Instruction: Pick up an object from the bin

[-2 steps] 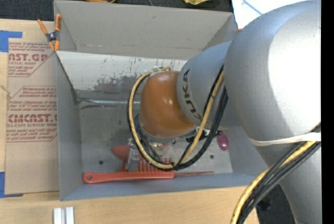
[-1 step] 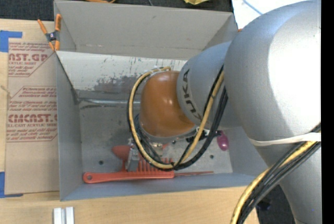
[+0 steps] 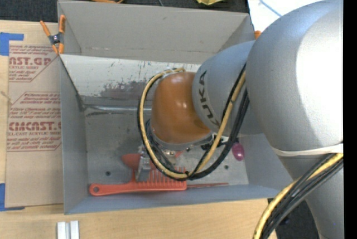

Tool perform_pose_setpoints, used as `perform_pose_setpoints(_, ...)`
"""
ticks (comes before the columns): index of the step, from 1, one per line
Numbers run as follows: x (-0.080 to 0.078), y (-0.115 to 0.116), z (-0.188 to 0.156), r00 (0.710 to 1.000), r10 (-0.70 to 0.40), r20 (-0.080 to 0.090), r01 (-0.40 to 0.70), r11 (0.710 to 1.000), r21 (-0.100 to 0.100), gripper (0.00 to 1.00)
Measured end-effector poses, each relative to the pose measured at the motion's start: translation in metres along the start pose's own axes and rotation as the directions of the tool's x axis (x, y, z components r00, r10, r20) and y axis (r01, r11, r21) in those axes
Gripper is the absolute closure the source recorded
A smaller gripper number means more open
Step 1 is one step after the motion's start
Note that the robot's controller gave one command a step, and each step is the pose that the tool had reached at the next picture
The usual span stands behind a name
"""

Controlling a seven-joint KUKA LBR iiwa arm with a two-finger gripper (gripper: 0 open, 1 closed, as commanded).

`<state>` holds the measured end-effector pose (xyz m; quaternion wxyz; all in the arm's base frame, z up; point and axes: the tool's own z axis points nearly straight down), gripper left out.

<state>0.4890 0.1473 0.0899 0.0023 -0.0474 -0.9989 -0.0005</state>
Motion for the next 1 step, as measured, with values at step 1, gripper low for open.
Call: perform_pose_setpoints(1, -0.0001, 0.0002, -0.0195, 1.0, 0.0, 0.0, 0.0, 1.0, 0.0, 1.0)
